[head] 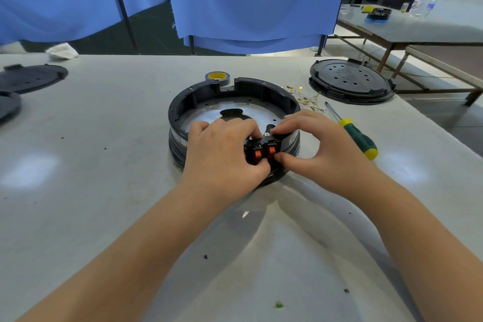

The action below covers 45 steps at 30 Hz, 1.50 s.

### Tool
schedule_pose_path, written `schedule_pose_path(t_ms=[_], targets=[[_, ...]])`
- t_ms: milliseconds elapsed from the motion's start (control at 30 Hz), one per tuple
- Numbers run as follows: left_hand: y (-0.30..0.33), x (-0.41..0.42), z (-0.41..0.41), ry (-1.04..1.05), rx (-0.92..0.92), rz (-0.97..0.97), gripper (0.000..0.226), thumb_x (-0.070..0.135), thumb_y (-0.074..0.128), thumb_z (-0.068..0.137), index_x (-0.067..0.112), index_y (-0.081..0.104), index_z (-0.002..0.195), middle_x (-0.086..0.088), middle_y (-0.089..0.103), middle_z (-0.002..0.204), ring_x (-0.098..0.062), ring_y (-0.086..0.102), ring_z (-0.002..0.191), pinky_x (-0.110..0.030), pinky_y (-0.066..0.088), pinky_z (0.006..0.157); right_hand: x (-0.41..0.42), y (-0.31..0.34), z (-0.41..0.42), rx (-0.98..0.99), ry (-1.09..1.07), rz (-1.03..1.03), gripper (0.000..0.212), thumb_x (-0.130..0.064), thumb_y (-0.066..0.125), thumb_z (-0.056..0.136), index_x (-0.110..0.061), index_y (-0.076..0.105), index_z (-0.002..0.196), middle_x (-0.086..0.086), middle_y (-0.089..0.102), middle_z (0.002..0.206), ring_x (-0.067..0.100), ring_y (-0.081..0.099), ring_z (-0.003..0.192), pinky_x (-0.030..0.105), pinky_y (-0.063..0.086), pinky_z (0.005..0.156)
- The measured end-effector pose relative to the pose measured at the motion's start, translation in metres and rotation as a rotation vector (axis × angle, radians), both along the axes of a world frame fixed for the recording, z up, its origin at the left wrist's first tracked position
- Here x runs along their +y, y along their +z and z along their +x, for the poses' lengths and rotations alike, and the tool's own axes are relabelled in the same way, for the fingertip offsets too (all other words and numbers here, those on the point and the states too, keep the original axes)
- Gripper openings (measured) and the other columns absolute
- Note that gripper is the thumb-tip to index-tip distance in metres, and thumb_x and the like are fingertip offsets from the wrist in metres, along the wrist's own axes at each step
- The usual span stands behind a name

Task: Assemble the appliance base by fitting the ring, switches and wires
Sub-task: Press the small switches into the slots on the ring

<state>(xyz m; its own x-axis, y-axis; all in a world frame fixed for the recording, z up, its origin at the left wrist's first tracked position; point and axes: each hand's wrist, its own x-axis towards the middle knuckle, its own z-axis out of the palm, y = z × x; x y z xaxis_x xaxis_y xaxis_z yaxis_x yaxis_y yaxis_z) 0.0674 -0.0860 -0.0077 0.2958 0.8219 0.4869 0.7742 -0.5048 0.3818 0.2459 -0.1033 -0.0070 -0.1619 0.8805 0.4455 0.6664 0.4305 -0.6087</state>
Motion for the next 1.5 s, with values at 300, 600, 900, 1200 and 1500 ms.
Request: schedule_pose_path(t_ms=[300,600,900,1200,1500], targets=[[-0.001,0.0,0.0,-0.008,-0.013,0.021,0.024,0.044,0.055,0.066,0.029,0.061,0.084,0.014,0.059,0.076,-0.011,0.055,0.081,-0.03,0.025,0.086,0.001,0.003,-0.001,0.018,0.014,-0.011,0.024,-0.008,0.076,0.075,-0.016,0.072,0.098,-0.005,0.065,0.101,0.008,0.059,0.104,0.029,0.044,0.096],[0.0,0.001,-0.002,-0.044,-0.06,0.004,0.028,0.049,0.048,0.081,0.029,0.067,0.084,0.014,0.065,0.08,-0.007,0.057,0.083,-0.031,0.028,0.089,0.002,0.002,-0.005,0.042,-0.028,0.065,0.01,-0.017,0.075,0.079,-0.016,0.075,0.089,-0.006,0.067,0.092,0.008,0.061,0.094,0.031,0.047,0.089],[0.003,0.002,-0.007,-0.09,-0.035,-0.023,0.02,0.046,0.056,0.09,0.03,0.068,0.092,0.015,0.064,0.085,-0.007,0.056,0.09,-0.033,0.029,0.092,0.001,0.0,-0.007,0.059,-0.055,0.06,0.011,-0.016,0.075,0.079,-0.018,0.073,0.09,-0.007,0.066,0.093,0.012,0.059,0.099,0.033,0.047,0.091],[0.009,0.013,-0.029,-0.259,-0.154,-0.062,0.026,0.043,0.074,0.078,0.024,0.077,0.096,0.015,0.06,0.089,-0.004,0.053,0.092,-0.016,0.041,0.081,0.03,0.011,0.002,0.123,-0.253,-0.056,0.014,-0.026,0.06,0.09,-0.028,0.068,0.102,-0.01,0.058,0.109,0.002,0.056,0.102,0.028,0.045,0.091],[0.008,0.011,-0.025,-0.283,-0.094,0.07,0.017,0.032,0.07,0.084,0.017,0.078,0.083,0.005,0.051,0.074,-0.012,0.047,0.074,-0.026,0.04,0.064,0.096,0.03,0.001,-0.222,-0.453,-0.385,0.053,-0.045,0.058,0.086,-0.014,0.053,0.129,0.005,0.058,0.121,0.025,0.057,0.11,0.03,0.042,0.08]])
